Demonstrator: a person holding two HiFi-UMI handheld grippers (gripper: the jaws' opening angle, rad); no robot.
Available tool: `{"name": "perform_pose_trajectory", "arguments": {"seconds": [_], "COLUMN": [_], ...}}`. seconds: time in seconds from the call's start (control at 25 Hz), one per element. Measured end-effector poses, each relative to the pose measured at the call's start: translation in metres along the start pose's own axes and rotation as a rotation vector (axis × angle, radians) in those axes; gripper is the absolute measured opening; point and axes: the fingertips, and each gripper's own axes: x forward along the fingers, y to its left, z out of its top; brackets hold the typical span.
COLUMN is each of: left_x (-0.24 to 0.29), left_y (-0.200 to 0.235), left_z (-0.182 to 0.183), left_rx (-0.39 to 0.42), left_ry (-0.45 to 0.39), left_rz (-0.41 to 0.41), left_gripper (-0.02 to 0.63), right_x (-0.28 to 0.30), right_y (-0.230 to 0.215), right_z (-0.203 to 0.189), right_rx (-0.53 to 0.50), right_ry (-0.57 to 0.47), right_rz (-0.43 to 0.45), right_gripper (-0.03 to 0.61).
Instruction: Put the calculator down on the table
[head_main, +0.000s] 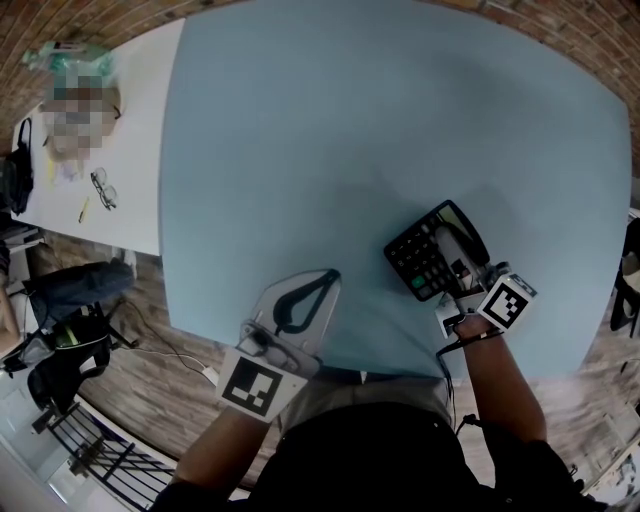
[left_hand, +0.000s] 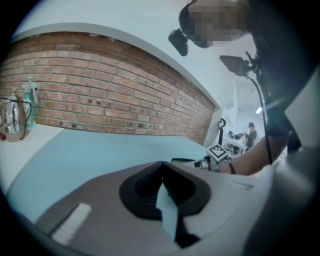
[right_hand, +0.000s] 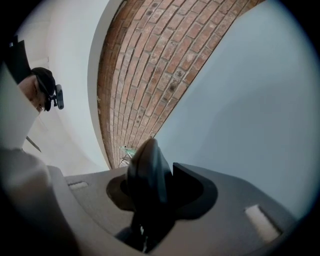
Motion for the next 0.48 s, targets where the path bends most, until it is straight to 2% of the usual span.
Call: {"name": "perform_pose_trajectory", "arguments": {"seconds": [0.2, 0.4, 0.48], "left_x": [-0.009, -0.015, -0.017], "left_y": [-0.002, -0.004, -0.008], "left_z": [-0.006, -0.007, -0.004], "left_rx": [0.0, 0.008, 0.016], "left_ry": [0.003, -0.005, -0.011], "left_rz": [0.014, 0.018, 0.015], "left_gripper": [0.003, 0.003, 0.003], "right_x": [0.003, 0.001, 0.002], "right_y": [-0.002, -0.02, -0.021], "right_z": [-0.001, -0.006, -0.007], "right_rx": [-0.011, -0.054, -0.053], "right_ry": [0.008, 0.066, 0.062], "right_rz": [-0.025, -0.194, -0.206], "right_gripper": [0.132, 0.133, 0.133]}}
